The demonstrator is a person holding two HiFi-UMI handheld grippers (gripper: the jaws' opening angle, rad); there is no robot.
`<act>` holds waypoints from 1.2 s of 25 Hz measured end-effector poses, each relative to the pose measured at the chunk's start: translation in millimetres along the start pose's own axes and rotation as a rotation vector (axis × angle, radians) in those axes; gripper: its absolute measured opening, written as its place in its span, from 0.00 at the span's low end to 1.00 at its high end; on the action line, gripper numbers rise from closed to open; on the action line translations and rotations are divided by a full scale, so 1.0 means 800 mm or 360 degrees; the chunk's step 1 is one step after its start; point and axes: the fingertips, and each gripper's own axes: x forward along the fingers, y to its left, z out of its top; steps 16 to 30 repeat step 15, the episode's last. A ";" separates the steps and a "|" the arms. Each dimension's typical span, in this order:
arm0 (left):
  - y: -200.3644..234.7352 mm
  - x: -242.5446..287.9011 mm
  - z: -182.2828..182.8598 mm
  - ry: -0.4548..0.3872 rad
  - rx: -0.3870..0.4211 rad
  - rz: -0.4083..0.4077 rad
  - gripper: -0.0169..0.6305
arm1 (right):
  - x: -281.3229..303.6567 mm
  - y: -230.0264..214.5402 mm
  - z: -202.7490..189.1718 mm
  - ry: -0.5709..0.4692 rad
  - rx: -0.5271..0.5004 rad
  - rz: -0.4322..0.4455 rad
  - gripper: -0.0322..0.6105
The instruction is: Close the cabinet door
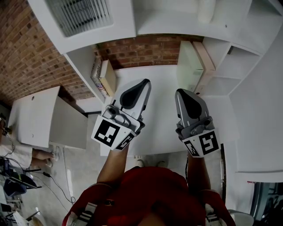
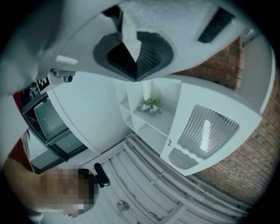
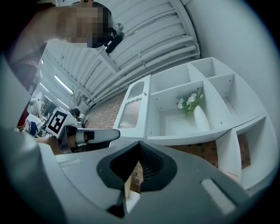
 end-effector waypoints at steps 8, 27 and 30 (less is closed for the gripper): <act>0.000 -0.007 0.001 -0.0010 -0.0002 0.0021 0.03 | 0.000 0.005 0.002 -0.0003 -0.0002 0.0018 0.07; 0.002 -0.014 0.007 -0.0017 -0.0001 0.0036 0.03 | 0.002 0.012 0.006 -0.0007 -0.0008 0.0025 0.07; 0.002 -0.014 0.007 -0.0017 -0.0001 0.0036 0.03 | 0.002 0.012 0.006 -0.0007 -0.0008 0.0025 0.07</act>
